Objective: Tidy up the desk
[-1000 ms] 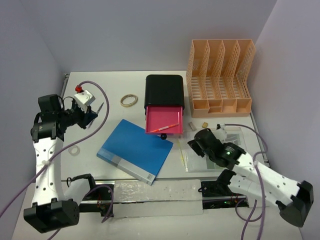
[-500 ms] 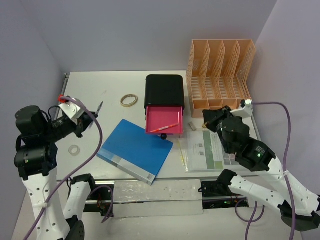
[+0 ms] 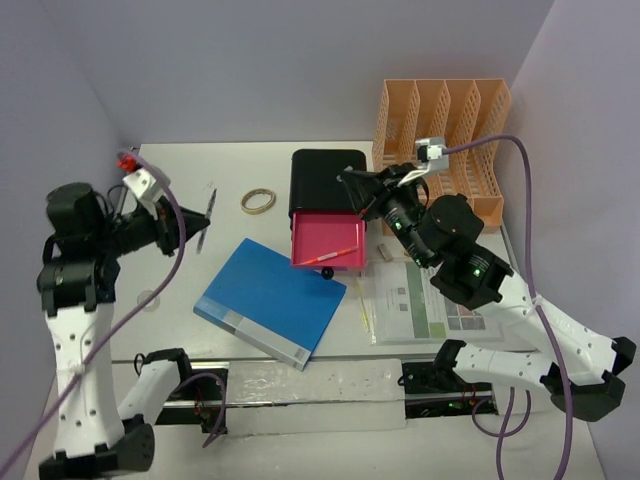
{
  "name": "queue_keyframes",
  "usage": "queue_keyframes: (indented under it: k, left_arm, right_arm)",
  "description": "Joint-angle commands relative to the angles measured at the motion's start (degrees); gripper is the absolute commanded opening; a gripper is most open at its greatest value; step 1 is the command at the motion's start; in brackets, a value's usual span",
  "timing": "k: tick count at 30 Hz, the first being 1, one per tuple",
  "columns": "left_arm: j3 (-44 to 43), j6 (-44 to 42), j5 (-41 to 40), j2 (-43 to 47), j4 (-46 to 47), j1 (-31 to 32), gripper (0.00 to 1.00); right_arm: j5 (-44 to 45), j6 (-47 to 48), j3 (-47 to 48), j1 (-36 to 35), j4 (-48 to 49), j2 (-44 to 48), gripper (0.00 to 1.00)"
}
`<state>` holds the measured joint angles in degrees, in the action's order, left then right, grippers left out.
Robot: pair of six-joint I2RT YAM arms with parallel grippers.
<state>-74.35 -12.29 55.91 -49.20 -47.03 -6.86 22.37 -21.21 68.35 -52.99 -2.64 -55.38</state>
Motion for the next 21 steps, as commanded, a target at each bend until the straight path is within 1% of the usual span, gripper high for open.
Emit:
queue_keyframes:
  k: [1,2,3,4,7,8,10,11,12,14,16,18,20,21]
  left_arm:
    - [0.13,1.77,-6.26,-5.2,7.24,10.55,0.0]
    - [0.38,1.11,-8.31,-6.18,8.41,13.14,0.0]
    - [0.17,-0.09,-9.05,-8.35,9.4,16.97,0.0]
    - [-0.7,-1.03,-9.06,-11.15,9.41,19.32,0.0]
    - [-4.04,-4.75,-6.46,-17.71,9.5,23.73,0.0]
    - [-4.38,-5.21,-5.48,-19.06,9.33,24.37,0.0]
    - [-7.8,-11.06,-2.26,-22.5,5.22,25.77,0.0]
    - [-9.59,-12.33,-1.12,-23.78,4.66,25.94,0.0]
    - [-12.08,-13.65,0.93,-25.25,1.01,26.01,0.0]
    - [-13.05,-15.68,4.28,-26.77,-1.84,26.02,0.0]
    - [-13.1,-21.99,9.71,-27.3,-6.64,26.11,0.0]
    - [-12.9,-25.75,15.02,-27.01,-12.18,26.19,0.0]
    - [-11.64,-25.41,16.53,-25.98,-12.65,26.29,0.0]
    - [-10.73,-24.04,15.75,-25.19,-12.28,26.39,0.0]
  right_arm:
    - [-16.02,11.31,0.39,-0.31,11.79,-2.03,0.0]
    - [-17.8,12.66,-1.18,-0.33,14.6,-1.77,0.0]
    - [-18.43,13.29,-3.71,-0.28,16.61,-1.53,0.0]
    - [-18.73,14.16,-5.41,-0.33,19.53,-1.13,0.0]
    - [-19.82,17.3,-7.37,-0.36,23.03,-1.13,0.0]
    - [-20.41,18.24,-7.43,-0.34,22.9,-1.17,0.0]
    - [-21.93,19.54,-7.14,-0.18,21.44,-1.49,0.0]
    - [-22.35,19.66,-6.92,-0.18,20.57,-1.57,0.0]
    - [-24.61,19.88,-6.91,-0.18,18.74,-1.57,0.0]
    - [-27.13,20.14,-7.42,-0.26,17.81,-1.49,0.0]
    - [-29.41,20.11,-8.46,-0.27,17.02,-0.89,0.0]
    - [-29.75,19.88,-9.98,-0.27,16.99,0.05,0.0]
    - [-30.13,19.79,-11.53,-0.18,18.05,1.16,0.0]
    - [-30.53,19.61,-12.17,-0.18,18.41,1.35,0.0]
